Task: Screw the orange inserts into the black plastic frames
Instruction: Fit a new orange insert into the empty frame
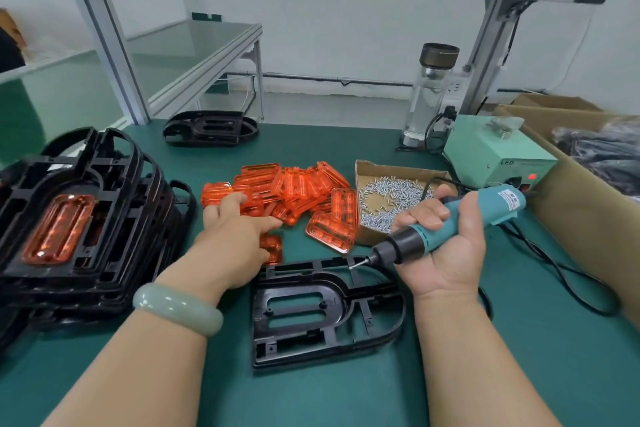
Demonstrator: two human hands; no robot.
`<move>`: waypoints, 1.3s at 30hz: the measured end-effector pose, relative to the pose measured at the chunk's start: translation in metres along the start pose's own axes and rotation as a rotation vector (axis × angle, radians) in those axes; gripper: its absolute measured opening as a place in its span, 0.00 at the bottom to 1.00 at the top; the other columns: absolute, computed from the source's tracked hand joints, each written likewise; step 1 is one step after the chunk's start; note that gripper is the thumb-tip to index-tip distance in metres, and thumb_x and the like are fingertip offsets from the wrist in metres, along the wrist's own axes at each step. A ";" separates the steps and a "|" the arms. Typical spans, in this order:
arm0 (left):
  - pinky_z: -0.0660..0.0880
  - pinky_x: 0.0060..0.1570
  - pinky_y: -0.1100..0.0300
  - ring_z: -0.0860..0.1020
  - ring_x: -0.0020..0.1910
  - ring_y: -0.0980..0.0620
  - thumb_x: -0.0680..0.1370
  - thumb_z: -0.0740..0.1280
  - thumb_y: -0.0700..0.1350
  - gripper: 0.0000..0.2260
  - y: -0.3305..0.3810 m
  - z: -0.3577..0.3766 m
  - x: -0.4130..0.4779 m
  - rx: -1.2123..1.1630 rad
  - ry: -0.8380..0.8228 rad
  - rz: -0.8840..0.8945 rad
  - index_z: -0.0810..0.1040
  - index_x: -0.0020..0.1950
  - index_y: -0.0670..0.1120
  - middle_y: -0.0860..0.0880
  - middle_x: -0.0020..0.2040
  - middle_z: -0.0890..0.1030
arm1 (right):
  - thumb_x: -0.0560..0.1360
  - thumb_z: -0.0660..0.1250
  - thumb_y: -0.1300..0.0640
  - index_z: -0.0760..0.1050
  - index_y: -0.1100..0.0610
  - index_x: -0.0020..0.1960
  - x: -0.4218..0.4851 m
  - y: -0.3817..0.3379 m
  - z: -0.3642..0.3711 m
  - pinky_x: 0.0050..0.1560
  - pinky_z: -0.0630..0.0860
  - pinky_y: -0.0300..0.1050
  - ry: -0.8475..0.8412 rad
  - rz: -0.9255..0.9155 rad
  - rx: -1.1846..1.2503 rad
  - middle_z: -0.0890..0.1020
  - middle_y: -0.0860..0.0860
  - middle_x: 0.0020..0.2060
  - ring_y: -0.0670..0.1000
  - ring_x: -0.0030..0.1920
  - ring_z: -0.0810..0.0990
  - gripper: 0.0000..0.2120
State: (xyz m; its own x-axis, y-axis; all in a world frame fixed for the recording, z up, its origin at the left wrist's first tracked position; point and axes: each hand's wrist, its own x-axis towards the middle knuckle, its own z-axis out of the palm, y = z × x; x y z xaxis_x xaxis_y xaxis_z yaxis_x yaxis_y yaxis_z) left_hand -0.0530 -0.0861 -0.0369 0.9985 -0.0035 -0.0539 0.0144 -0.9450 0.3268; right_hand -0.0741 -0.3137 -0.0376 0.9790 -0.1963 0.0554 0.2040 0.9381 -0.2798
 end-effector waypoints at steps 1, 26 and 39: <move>0.56 0.69 0.51 0.51 0.69 0.45 0.76 0.68 0.48 0.16 0.003 -0.001 0.002 0.017 0.007 0.007 0.75 0.62 0.61 0.51 0.73 0.52 | 0.73 0.63 0.45 0.71 0.52 0.43 0.000 0.000 0.000 0.31 0.72 0.35 0.000 0.003 -0.002 0.70 0.43 0.26 0.41 0.23 0.70 0.11; 0.81 0.43 0.49 0.82 0.51 0.40 0.75 0.57 0.53 0.24 0.036 -0.012 -0.055 -1.871 -0.655 -0.120 0.80 0.56 0.35 0.36 0.57 0.80 | 0.72 0.64 0.45 0.71 0.52 0.44 0.001 -0.003 0.000 0.31 0.72 0.35 0.011 -0.007 0.029 0.70 0.43 0.26 0.41 0.23 0.70 0.11; 0.81 0.41 0.51 0.82 0.51 0.41 0.73 0.60 0.47 0.17 0.036 -0.008 -0.058 -1.785 -0.585 -0.104 0.83 0.51 0.38 0.38 0.55 0.81 | 0.73 0.63 0.45 0.71 0.53 0.44 0.001 -0.003 -0.001 0.30 0.72 0.35 0.010 -0.005 0.037 0.70 0.43 0.26 0.41 0.23 0.70 0.11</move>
State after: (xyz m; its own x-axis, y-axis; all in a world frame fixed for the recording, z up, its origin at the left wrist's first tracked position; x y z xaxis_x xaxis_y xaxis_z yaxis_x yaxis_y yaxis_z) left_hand -0.1101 -0.1169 -0.0141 0.8543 -0.4364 -0.2823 0.4804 0.4560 0.7492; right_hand -0.0736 -0.3174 -0.0373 0.9780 -0.2036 0.0466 0.2087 0.9470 -0.2443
